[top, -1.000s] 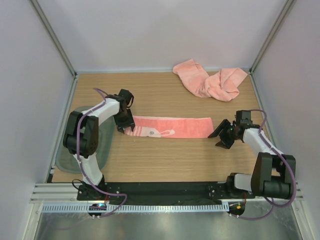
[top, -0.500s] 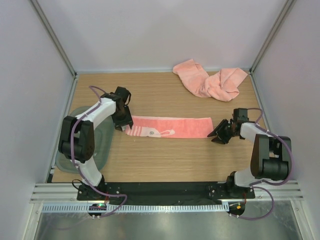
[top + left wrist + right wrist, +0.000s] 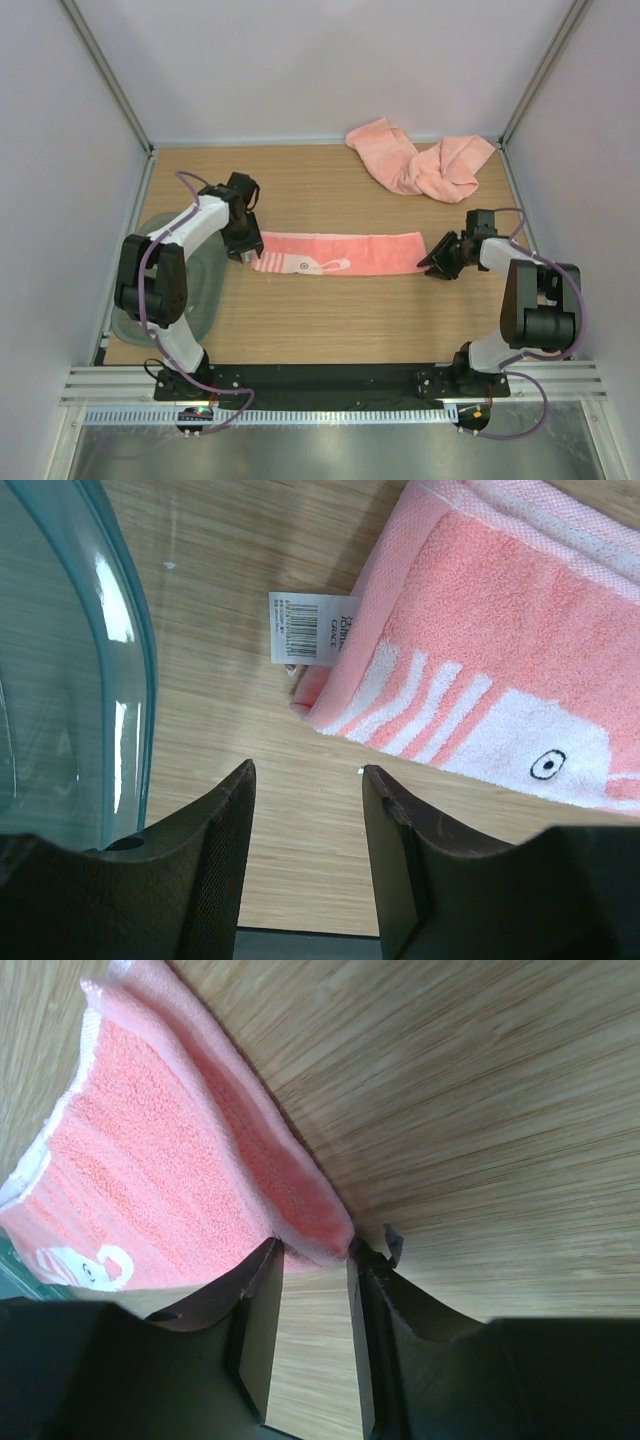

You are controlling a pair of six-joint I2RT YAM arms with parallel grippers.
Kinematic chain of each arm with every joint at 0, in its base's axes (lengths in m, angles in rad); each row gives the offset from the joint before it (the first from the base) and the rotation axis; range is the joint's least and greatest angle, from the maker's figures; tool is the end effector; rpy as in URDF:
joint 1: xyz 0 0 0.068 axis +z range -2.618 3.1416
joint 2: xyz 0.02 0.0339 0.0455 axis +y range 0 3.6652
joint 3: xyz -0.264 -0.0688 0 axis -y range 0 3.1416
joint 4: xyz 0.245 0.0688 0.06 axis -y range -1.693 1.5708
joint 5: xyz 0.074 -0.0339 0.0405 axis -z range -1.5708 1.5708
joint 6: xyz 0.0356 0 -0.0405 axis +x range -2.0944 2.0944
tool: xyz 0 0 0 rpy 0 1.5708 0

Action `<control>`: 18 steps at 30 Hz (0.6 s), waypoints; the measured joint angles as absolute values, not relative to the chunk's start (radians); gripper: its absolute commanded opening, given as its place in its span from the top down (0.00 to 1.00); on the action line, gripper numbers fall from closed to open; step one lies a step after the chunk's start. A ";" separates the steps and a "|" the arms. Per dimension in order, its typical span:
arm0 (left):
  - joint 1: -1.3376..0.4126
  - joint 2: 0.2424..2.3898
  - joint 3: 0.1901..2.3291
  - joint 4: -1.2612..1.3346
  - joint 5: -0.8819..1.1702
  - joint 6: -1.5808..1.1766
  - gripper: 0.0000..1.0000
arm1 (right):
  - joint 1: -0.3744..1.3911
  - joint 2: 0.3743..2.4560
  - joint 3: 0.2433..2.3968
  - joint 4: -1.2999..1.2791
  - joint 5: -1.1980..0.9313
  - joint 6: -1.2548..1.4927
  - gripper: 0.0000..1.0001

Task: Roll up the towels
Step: Fold the towel

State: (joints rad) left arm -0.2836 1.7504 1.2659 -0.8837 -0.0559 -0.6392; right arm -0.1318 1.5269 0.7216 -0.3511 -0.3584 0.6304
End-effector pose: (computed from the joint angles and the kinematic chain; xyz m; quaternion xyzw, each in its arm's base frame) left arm 0.3212 -0.0915 0.2049 -0.1787 0.9783 -0.0201 0.1029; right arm 0.2640 -0.0224 0.1439 0.3241 0.9075 0.2190 0.1531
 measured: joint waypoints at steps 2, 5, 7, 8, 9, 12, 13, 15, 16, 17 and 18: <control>-0.282 1.742 1.269 -0.888 -0.056 -0.638 0.52 | -0.132 1.528 0.722 -0.348 -0.342 0.628 0.68; -0.280 1.731 1.274 -0.894 -0.056 -0.636 0.52 | -0.132 1.534 0.724 -0.344 -0.329 0.626 0.79; -0.280 1.723 1.274 -0.896 -0.057 -0.632 0.52 | -0.132 1.542 0.728 -0.339 -0.318 0.624 0.85; -0.280 1.720 1.274 -0.899 -0.057 -0.627 0.52 | -0.132 1.548 0.733 -0.338 -0.315 0.622 0.90; -0.279 1.716 1.274 -0.901 -0.057 -0.624 0.52 | -0.132 1.555 0.738 -0.336 -0.313 0.621 0.93; -0.279 1.705 1.277 -0.911 -0.058 -0.617 0.52 | -0.132 1.565 0.751 -0.336 -0.303 0.618 0.99; -0.279 1.701 1.278 -0.912 -0.058 -0.616 0.52 | -0.132 1.565 0.755 -0.339 -0.294 0.614 0.99; -0.279 1.692 1.279 -0.915 -0.055 -0.611 0.53 | -0.134 1.562 0.773 -0.366 -0.250 0.595 0.99; -0.279 1.686 1.279 -0.916 -0.051 -0.607 0.54 | -0.138 1.559 0.783 -0.384 -0.216 0.583 0.99; -0.279 1.681 1.279 -0.917 -0.047 -0.601 0.55 | -0.146 1.553 0.797 -0.413 -0.170 0.569 0.99; -0.279 1.673 1.279 -0.918 -0.042 -0.598 0.55 | -0.161 1.542 0.809 -0.439 -0.128 0.554 0.99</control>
